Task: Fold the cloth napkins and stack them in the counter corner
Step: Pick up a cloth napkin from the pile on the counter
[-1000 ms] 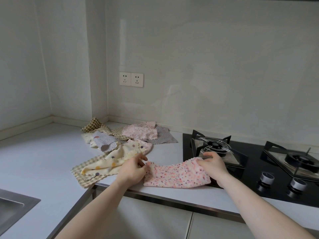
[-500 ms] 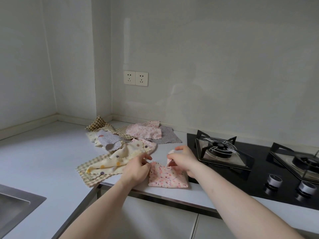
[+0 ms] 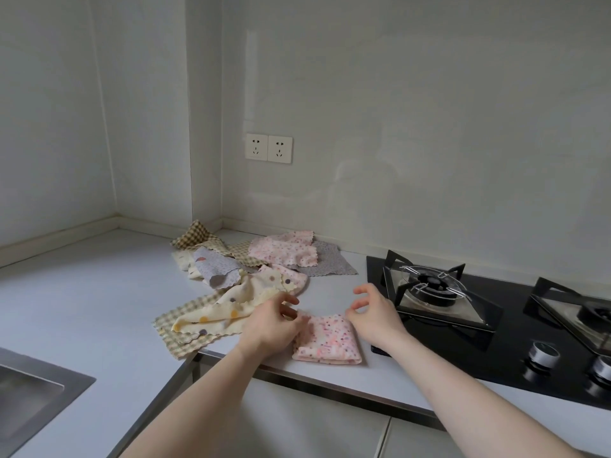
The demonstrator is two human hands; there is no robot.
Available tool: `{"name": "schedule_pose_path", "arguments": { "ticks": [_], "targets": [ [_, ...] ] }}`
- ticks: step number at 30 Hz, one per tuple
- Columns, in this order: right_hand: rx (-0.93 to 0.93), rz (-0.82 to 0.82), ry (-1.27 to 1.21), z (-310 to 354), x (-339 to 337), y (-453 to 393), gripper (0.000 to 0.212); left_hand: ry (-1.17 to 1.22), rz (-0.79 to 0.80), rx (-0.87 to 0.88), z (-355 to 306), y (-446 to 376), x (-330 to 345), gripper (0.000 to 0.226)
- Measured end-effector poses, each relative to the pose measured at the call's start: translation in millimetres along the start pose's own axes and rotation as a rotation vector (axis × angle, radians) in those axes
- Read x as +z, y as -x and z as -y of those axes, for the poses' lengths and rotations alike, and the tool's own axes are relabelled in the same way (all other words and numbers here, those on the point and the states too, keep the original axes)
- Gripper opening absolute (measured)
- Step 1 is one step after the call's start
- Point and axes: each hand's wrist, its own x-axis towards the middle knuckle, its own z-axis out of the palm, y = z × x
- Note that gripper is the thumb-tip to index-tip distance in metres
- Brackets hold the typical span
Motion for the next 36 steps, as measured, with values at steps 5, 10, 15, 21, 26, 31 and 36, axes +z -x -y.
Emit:
{"name": "schedule_pose_path", "arguments": {
  "ticks": [5,10,15,21,26,31,36],
  "targets": [
    [0.072,0.139,-0.002,-22.5,4.9,-6.6,0.059,0.079,0.008,0.027,4.0,-1.1,0.2,0.032],
    [0.087,0.184,0.006,-15.1,13.5,-10.4,0.061,0.218,-0.01,0.087,5.1,0.2,-1.0,0.031],
    [0.077,0.185,0.012,-12.9,16.1,-6.9,0.051,0.298,-0.029,0.137,5.6,1.4,-4.2,0.028],
    [0.027,0.191,-0.365,-22.1,8.4,-5.5,0.051,0.195,0.014,0.13,5.0,0.1,-3.5,0.03],
    [-0.071,0.09,-0.412,-24.7,8.4,1.9,0.031,0.071,0.001,0.128,3.2,0.0,-0.4,0.009],
    [-0.089,-0.031,-0.426,-27.9,12.1,4.9,0.016,0.19,-0.017,0.129,0.2,2.8,-1.3,0.009],
    [-0.17,-0.132,-0.33,-31.9,24.7,11.9,0.021,0.203,0.009,0.121,-1.6,3.6,-0.8,0.009]
  ]
}}
